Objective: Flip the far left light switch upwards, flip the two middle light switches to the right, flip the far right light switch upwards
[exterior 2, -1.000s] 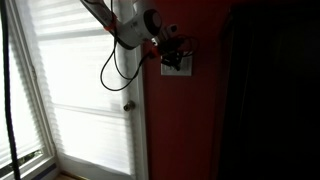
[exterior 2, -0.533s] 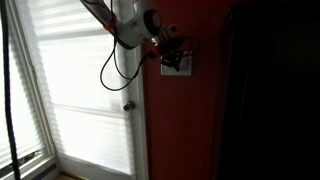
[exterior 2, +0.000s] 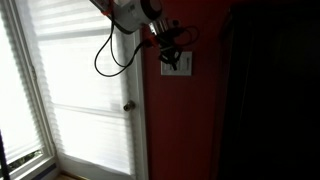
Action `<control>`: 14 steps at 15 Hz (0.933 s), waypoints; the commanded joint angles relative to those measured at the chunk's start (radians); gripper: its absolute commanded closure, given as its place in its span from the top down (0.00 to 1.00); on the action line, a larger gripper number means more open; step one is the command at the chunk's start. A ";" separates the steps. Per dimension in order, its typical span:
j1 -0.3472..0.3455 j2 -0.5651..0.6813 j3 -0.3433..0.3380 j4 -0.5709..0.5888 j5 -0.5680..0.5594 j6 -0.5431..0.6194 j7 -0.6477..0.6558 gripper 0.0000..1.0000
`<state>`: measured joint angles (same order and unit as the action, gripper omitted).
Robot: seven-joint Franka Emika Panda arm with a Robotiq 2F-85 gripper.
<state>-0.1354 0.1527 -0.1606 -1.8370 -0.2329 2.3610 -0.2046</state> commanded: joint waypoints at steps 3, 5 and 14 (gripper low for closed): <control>-0.026 -0.018 -0.006 0.047 0.005 0.038 -0.001 0.00; -0.029 -0.011 -0.008 0.051 0.000 0.076 0.003 0.00; -0.030 0.036 -0.006 0.064 0.009 0.162 0.005 0.00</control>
<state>-0.1585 0.1633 -0.1711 -1.7960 -0.2336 2.5136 -0.2035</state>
